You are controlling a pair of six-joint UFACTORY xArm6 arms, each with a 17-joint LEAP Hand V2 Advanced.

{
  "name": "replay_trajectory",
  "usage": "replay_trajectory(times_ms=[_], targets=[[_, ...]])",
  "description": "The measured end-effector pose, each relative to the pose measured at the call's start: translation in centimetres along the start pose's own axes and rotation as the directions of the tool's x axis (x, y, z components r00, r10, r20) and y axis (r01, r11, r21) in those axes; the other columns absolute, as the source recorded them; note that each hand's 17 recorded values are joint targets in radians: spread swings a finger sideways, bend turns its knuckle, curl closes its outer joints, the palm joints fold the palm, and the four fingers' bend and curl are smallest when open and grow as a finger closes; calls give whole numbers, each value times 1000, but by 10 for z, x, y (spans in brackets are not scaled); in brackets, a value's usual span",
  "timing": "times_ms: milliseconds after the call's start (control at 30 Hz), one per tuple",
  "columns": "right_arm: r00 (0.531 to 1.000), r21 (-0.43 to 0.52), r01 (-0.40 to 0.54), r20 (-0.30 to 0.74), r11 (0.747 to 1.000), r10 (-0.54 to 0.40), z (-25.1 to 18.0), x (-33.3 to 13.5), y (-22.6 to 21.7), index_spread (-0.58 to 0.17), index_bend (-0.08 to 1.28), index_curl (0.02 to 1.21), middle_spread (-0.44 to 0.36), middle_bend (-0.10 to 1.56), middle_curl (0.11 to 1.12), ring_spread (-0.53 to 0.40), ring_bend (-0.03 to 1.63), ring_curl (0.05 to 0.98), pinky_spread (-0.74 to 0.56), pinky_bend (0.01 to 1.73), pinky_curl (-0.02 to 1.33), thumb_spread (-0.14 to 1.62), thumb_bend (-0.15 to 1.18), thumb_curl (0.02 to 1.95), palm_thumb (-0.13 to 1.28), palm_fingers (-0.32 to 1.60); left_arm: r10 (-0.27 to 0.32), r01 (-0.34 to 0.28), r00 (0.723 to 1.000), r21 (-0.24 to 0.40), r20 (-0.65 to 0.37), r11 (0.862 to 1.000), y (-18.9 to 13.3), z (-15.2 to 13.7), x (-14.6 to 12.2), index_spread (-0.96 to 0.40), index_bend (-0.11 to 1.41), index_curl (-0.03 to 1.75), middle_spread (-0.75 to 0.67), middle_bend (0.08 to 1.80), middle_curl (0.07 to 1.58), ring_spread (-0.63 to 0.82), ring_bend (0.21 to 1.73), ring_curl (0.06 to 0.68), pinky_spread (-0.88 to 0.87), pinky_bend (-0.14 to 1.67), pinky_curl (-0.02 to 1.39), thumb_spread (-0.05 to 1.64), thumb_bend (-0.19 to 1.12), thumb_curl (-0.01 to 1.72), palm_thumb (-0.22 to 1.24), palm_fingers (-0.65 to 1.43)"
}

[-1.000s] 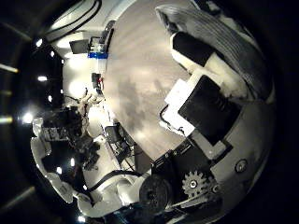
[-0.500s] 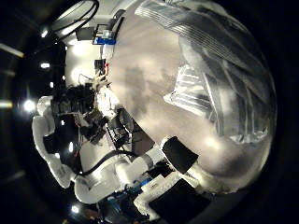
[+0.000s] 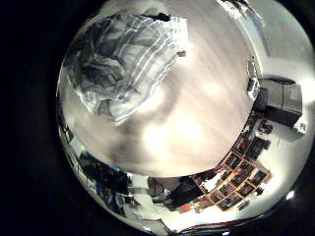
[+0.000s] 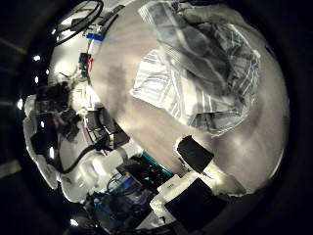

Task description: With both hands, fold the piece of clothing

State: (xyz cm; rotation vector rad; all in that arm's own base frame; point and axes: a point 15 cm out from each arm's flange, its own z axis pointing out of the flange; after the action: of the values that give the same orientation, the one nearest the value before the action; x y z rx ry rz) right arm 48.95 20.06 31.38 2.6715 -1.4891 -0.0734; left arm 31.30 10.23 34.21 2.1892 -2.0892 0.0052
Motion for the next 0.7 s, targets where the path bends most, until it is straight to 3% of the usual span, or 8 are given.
replay_trajectory(times_ms=[167, 367, 500, 700], targets=[[999, 45, 41, -26, 998, -40, 2, -15, -19, -528, 564, 415, -43, 205, 299, 188, 426, 172, 473, 525, 255, 1087, -23, 538, 671, 88, 3, -3, 1000, 5, 14, 1000, 14, 1, -1, -41, 199, 389, 207, 177, 323, 338, 616, 210, 450, 298, 332, 1115, -22, 351, 505, 196], [995, 71, 78, -60, 994, -74, -9, -26, -22, -463, 263, 336, -22, 201, 314, 190, 454, 194, 474, 558, 270, 1088, -22, 524, 664, 70, -3, 3, 1000, -1, 15, 1000, 22, 4, -3, -47, 198, 403, 201, 177, 317, 334, 608, 205, 452, 286, 329, 1111, -22, 351, 501, 206], [997, 89, 53, -60, 995, -48, -30, -13, -9, -472, 166, 306, -8, 185, 314, 197, 463, 203, 473, 568, 275, 1089, -20, 518, 666, 69, 3, -3, 1000, 2, 18, 1000, 23, 0, 3, -52, 196, 409, 199, 176, 315, 334, 602, 202, 452, 282, 328, 1110, -21, 351, 500, 212], [996, 130, -68, -47, 989, 74, -89, 56, 52, -483, 181, 301, -3, 183, 309, 202, 450, 208, 472, 572, 277, 1099, -23, 506, 643, 81, -1, 1, 1000, 8, 16, 1000, 18, -7, 24, -57, 196, 418, 199, 174, 309, 332, 599, 200, 452, 275, 326, 1110, -21, 351, 500, 218]])
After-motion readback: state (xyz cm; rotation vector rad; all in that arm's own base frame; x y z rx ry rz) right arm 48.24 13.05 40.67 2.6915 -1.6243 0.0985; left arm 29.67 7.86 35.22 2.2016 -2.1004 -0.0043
